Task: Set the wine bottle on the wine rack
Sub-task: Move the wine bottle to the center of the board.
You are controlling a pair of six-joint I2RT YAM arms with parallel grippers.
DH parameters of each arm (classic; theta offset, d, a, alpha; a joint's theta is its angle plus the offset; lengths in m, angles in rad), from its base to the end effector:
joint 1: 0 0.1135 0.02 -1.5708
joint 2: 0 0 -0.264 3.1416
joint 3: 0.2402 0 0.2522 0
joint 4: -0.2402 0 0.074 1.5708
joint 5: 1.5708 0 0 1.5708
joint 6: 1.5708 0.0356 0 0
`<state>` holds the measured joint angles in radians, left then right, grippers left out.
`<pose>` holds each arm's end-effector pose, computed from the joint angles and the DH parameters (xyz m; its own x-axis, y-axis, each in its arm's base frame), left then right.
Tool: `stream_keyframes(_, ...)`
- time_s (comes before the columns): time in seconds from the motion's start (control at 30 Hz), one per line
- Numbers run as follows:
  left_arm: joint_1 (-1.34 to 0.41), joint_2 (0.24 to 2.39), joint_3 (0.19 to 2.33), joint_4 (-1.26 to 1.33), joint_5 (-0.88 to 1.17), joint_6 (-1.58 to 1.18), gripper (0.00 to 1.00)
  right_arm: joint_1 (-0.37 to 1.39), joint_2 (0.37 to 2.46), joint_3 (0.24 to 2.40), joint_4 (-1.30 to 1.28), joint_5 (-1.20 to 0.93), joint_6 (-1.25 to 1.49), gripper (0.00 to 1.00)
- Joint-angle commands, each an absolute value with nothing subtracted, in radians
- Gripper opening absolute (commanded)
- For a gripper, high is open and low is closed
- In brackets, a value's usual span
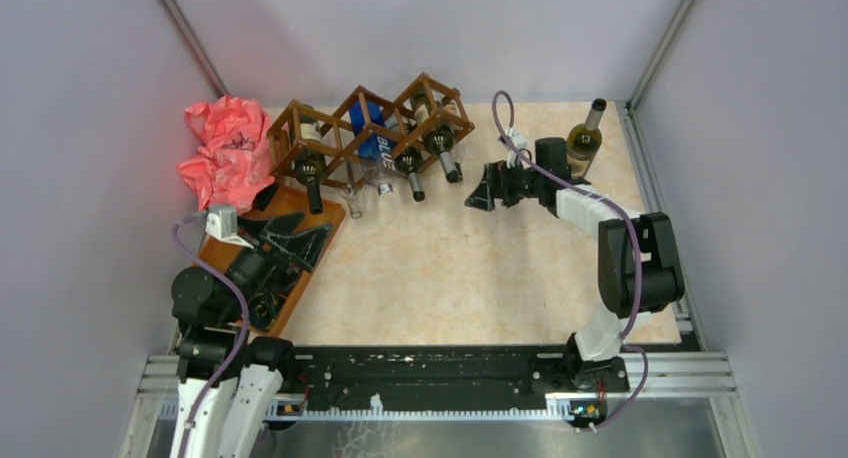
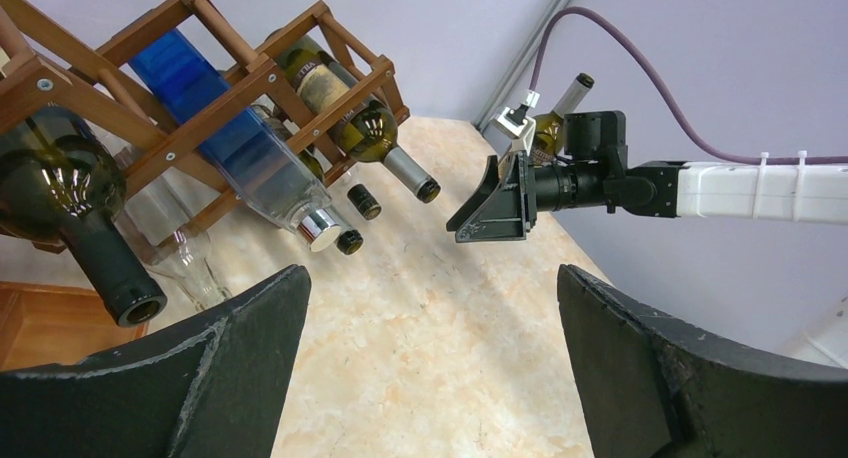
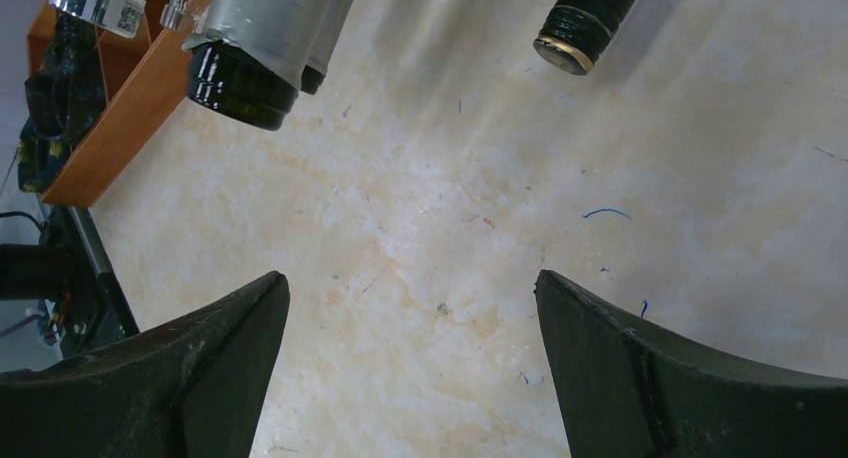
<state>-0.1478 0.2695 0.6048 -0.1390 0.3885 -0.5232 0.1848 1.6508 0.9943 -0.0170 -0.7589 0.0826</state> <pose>0.0791 -0.0254 0.3419 -0.0846 -0.4549 -0.8865 0.5328 0.7312 -0.4261 0.3393 0.0884 0.2124 -0.6656 -0.0635 -0.7436 -0.6092 0.6218 0.4922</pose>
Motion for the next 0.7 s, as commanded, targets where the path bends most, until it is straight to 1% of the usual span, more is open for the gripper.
stream_keyframes(0.0, -0.143, 0.259, 0.591, -0.126, 0.377, -0.523, 0.99, 0.168, 1.672, 0.988, 0.051, -0.821, 0.117, 0.91)
stream_keyframes(0.47, -0.143, 0.256, 0.581, -0.128, 0.374, -0.521, 0.99, 0.167, 1.705, 0.989, 0.056, -0.83, 0.13, 0.91)
stream_keyframes(0.67, -0.144, 0.266, 0.587, -0.121, 0.375, -0.516, 0.99, 0.167, 1.739, 0.998, 0.074, -0.829, 0.193, 0.91)
